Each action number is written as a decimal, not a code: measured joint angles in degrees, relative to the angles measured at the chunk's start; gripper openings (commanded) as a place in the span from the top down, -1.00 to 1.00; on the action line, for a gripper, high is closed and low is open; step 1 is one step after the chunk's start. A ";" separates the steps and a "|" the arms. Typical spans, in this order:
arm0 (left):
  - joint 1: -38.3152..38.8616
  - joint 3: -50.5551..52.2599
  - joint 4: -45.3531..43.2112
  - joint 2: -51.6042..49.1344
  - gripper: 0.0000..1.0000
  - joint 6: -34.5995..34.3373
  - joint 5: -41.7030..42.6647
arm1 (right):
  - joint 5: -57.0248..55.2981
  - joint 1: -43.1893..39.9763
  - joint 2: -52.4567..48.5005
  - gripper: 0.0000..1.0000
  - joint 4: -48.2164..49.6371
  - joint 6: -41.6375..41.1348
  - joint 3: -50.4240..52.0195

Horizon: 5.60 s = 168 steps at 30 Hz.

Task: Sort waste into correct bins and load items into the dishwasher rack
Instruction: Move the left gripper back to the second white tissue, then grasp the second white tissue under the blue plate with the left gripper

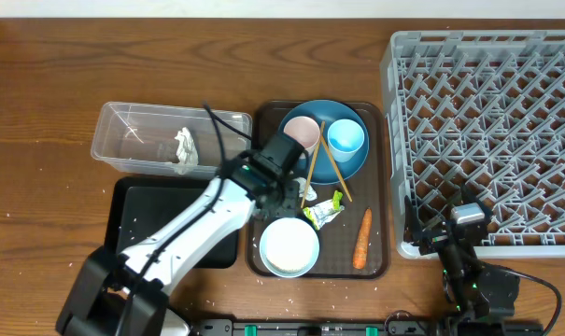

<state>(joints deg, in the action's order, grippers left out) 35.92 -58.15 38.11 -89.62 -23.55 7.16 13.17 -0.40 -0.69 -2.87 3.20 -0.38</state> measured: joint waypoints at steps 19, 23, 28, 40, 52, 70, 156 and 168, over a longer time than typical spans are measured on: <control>7.56 0.00 -2.05 -0.61 0.16 1.11 0.00 | 0.02 0.00 0.00 -0.98 -0.02 0.00 0.00; 7.19 0.00 -0.15 -0.61 0.17 2.19 -0.02 | 0.02 0.00 0.00 -0.99 -0.02 0.00 0.00; 6.12 0.00 1.31 -0.61 0.17 2.69 -2.73 | 0.00 0.00 0.00 -0.98 -0.02 0.00 0.00; 4.24 0.00 -5.20 -0.61 0.17 2.69 -9.46 | 0.00 0.00 0.00 -0.98 0.00 0.00 0.00; 4.24 0.00 -5.46 -0.61 0.17 2.38 -9.70 | 0.00 0.00 0.00 -0.98 -0.02 0.00 0.00; 4.31 0.00 -5.35 -0.61 0.17 1.42 -6.38 | 0.02 0.00 0.00 -0.99 -0.02 0.00 0.00; 5.77 0.50 -7.58 20.48 0.74 5.51 -34.16 | 0.02 0.00 0.00 -0.98 -0.02 0.00 0.00; -2.16 0.50 -4.28 17.79 -0.02 5.60 -16.98 | 0.00 0.00 0.00 -0.98 -0.02 0.00 0.00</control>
<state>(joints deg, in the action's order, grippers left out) 33.76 -57.65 33.82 -71.83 -17.96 -9.82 13.17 -0.40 -0.69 -2.90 3.20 -0.38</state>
